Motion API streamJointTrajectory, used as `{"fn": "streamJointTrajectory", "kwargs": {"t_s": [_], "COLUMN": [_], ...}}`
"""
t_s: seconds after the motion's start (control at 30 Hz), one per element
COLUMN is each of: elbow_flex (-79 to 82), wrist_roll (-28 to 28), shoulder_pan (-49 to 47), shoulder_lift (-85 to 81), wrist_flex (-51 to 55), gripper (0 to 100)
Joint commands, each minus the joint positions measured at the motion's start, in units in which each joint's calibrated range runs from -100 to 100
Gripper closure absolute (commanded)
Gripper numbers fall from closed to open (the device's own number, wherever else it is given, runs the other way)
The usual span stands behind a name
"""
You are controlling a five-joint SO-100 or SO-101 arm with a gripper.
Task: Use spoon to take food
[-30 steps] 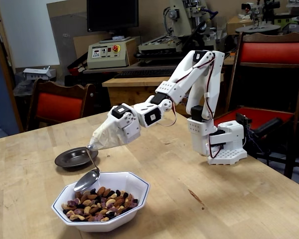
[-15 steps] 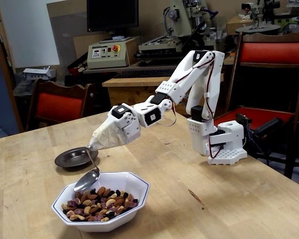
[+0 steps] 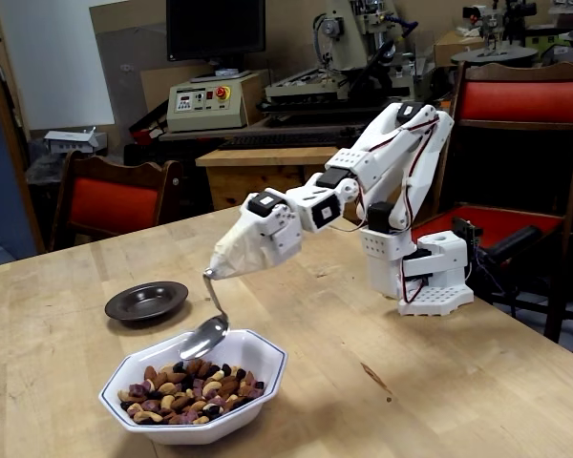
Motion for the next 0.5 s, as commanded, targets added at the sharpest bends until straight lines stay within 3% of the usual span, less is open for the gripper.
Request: {"fn": "streamJointTrajectory", "kwargs": {"t_s": [0.0,0.47], "elbow_flex": [-1.18,-0.56], "wrist_roll": [-0.05,-0.10], "shoulder_pan": [-1.37,-1.59], "shoulder_lift": [-6.57,-7.69], "wrist_flex": [3.07,12.32], "gripper": [95,95]}}
